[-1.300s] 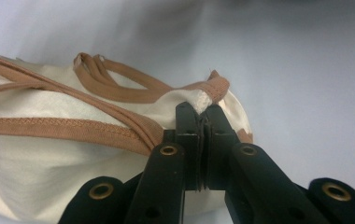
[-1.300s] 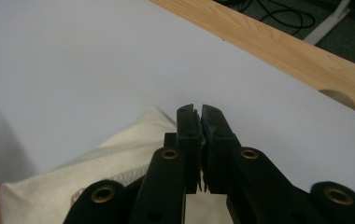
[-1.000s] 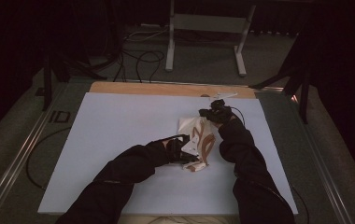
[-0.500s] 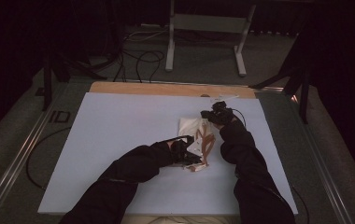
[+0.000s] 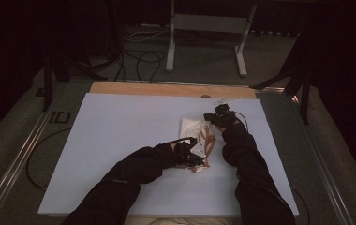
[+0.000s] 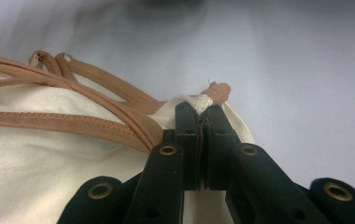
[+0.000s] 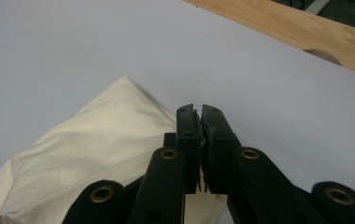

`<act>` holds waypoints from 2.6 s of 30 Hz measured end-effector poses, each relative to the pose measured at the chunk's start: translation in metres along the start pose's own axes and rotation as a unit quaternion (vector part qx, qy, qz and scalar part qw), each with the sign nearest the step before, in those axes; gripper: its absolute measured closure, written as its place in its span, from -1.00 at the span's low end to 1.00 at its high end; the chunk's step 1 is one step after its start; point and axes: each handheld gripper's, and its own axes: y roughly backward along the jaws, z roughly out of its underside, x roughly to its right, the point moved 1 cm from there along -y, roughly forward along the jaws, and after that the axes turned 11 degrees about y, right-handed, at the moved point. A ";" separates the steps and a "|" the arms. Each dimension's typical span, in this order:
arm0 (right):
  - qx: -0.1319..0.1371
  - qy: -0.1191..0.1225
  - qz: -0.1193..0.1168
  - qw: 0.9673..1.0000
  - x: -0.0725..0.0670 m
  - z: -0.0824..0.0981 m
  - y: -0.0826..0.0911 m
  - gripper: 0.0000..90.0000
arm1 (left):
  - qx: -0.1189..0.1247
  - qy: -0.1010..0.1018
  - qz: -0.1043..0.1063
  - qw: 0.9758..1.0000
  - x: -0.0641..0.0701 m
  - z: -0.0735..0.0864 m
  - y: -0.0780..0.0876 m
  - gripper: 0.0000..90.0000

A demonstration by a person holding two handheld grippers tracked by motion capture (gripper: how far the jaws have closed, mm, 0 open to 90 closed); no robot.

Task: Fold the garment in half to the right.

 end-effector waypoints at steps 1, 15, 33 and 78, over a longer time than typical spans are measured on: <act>0.000 -0.002 0.000 1.000 0.000 0.001 0.000 0.93 | 0.001 0.000 -0.002 1.000 0.000 0.000 -0.001 0.94; -0.014 -0.017 0.002 1.000 0.006 0.015 -0.011 0.93 | 0.011 0.022 -0.001 1.000 0.000 -0.003 -0.007 0.85; -0.022 -0.029 -0.011 0.999 0.002 0.015 -0.015 0.39 | 0.044 0.054 0.009 0.998 0.001 -0.001 0.001 0.26; -0.056 -0.074 -0.013 0.996 0.010 0.020 0.002 -0.17 | 0.161 0.199 -0.058 0.965 0.041 0.117 0.116 -1.00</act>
